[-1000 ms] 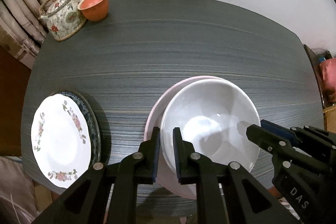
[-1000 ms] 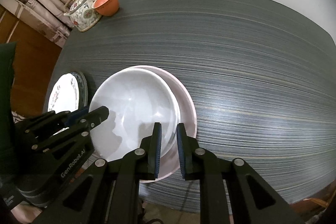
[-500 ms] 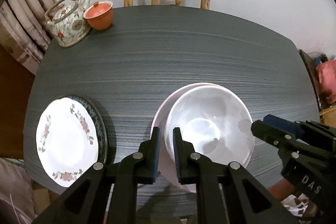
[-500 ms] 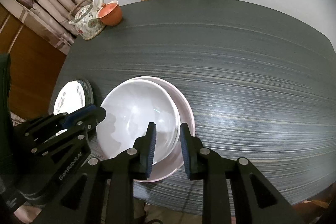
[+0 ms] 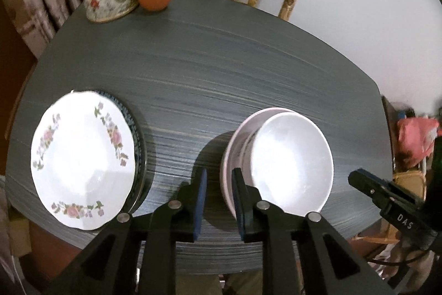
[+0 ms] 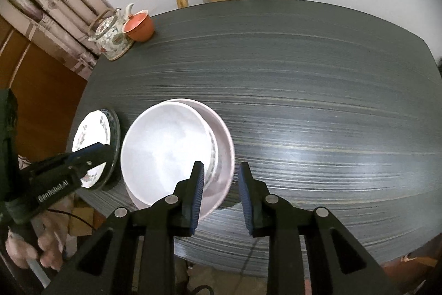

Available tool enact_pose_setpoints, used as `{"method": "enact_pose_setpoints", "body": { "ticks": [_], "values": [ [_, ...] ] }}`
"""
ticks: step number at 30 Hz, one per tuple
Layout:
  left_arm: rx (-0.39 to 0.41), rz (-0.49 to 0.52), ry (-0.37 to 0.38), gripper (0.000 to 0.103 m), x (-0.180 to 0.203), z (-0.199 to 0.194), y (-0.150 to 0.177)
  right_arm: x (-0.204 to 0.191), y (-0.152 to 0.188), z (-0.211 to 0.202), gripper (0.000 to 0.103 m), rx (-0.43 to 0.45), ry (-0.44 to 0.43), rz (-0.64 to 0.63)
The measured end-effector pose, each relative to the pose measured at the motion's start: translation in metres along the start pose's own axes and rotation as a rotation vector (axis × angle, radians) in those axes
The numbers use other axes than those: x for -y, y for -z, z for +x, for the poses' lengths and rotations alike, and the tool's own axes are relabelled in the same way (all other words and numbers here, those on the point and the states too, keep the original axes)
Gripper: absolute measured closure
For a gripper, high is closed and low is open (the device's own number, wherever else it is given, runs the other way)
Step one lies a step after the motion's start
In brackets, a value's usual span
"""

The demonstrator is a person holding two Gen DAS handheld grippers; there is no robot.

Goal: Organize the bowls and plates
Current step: 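Open both tools and release the dog-print bowl, then close both tools on the pink bowl rim of the nested stack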

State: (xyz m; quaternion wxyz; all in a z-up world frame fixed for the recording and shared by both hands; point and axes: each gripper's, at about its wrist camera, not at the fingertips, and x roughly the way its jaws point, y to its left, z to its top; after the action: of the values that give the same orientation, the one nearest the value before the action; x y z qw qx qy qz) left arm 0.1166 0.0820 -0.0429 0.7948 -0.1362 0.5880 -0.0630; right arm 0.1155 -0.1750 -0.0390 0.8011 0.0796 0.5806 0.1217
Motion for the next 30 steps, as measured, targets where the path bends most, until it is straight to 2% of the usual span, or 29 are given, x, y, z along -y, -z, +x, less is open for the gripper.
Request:
{"method": "enact_pose_setpoints", "body": {
  "ticks": [16, 30],
  "values": [
    [-0.035, -0.096, 0.076, 0.084, -0.012, 0.021, 0.015, 0.019, 0.016, 0.02, 0.078, -0.039, -0.032, 0.056],
    [-0.05, -0.113, 0.041, 0.084, -0.008, 0.047, 0.017, 0.013, 0.019, 0.037, 0.077, -0.061, -0.03, 0.068]
  ]
}}
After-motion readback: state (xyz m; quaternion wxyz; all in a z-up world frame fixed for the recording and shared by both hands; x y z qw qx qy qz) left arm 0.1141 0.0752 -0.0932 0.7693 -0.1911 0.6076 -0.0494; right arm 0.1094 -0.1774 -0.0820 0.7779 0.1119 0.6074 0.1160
